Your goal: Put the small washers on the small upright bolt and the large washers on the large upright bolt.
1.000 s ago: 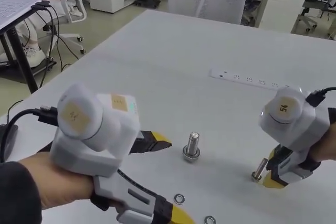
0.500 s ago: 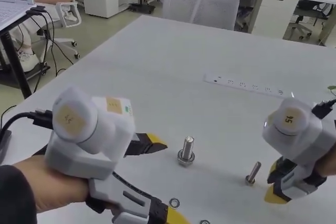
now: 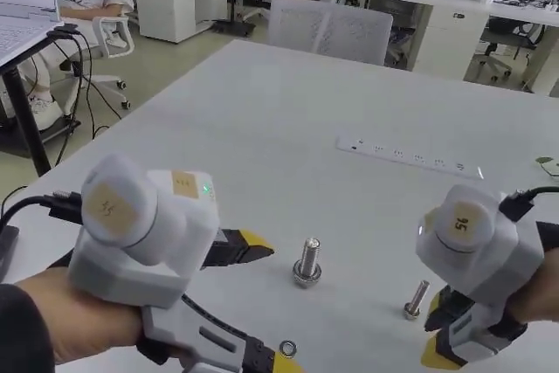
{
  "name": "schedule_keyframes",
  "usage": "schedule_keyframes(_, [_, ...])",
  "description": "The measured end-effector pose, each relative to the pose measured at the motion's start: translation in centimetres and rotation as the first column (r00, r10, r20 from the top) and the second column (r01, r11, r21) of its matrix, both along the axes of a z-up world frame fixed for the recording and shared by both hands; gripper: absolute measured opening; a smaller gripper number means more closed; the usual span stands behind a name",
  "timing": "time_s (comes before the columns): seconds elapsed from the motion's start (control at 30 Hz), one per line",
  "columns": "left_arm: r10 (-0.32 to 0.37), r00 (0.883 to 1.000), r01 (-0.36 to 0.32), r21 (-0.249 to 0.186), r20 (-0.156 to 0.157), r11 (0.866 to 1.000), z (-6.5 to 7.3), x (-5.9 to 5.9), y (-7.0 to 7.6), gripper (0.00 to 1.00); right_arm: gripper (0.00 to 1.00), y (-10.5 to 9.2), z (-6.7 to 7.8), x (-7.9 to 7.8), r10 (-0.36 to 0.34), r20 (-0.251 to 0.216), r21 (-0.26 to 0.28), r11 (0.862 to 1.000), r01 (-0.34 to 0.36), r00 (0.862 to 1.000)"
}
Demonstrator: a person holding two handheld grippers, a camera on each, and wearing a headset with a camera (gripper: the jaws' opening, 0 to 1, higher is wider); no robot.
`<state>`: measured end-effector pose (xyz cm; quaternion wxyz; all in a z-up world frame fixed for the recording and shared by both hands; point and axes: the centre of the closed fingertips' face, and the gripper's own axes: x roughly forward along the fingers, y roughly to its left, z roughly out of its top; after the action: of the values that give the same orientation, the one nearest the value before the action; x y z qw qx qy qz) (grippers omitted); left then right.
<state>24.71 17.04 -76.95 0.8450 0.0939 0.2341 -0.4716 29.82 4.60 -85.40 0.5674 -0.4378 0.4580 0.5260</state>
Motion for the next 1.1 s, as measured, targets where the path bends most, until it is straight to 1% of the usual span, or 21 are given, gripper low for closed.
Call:
schedule_keyframes(0.27, [0.008, 1.000, -0.008, -0.005, 0.015, 1.000, 0.5, -0.3, 0.3, 0.85, 0.25, 2.1, 0.0, -1.9, 0.061, -0.014, 0.007, 0.998, -0.061, 0.998])
schedule_keyframes(0.43, [0.015, 1.000, -0.015, -0.002, 0.017, 1.000, 0.5, -0.6, 0.6, 0.85, 0.25, 3.4, -0.2, -2.9, 0.109, -0.018, 0.002, 0.994, -0.109, 0.994])
schedule_keyframes(0.6, [0.023, 1.000, -0.023, -0.005, 0.020, 1.000, 0.6, -0.7, 0.8, 0.85, 0.25, 5.1, -0.4, -3.9, 0.151, -0.022, 0.013, 0.988, -0.151, 0.988])
schedule_keyframes(0.7, [0.025, 0.999, -0.025, -0.009, 0.019, 1.000, 0.6, -0.7, 0.8, 0.85, 0.24, 5.8, -0.6, -4.3, 0.168, -0.028, 0.018, 0.986, -0.168, 0.985])
schedule_keyframes(0.83, [0.031, 0.999, -0.031, -0.014, 0.018, 0.999, 0.6, -0.8, 0.9, 0.85, 0.24, 6.5, -1.1, -4.8, 0.202, -0.035, 0.010, 0.979, -0.202, 0.979])
schedule_keyframes(0.93, [0.036, 0.999, -0.036, -0.020, 0.018, 0.999, 0.7, -0.8, 1.0, 0.85, 0.24, 7.0, -1.3, -4.9, 0.210, -0.040, 0.017, 0.978, -0.209, 0.977])
schedule_keyframes(1.1, [0.042, 0.999, -0.042, -0.022, 0.017, 0.999, 0.6, -0.9, 1.1, 0.85, 0.22, 7.7, -1.9, -5.4, 0.235, -0.051, 0.012, 0.972, -0.235, 0.971])
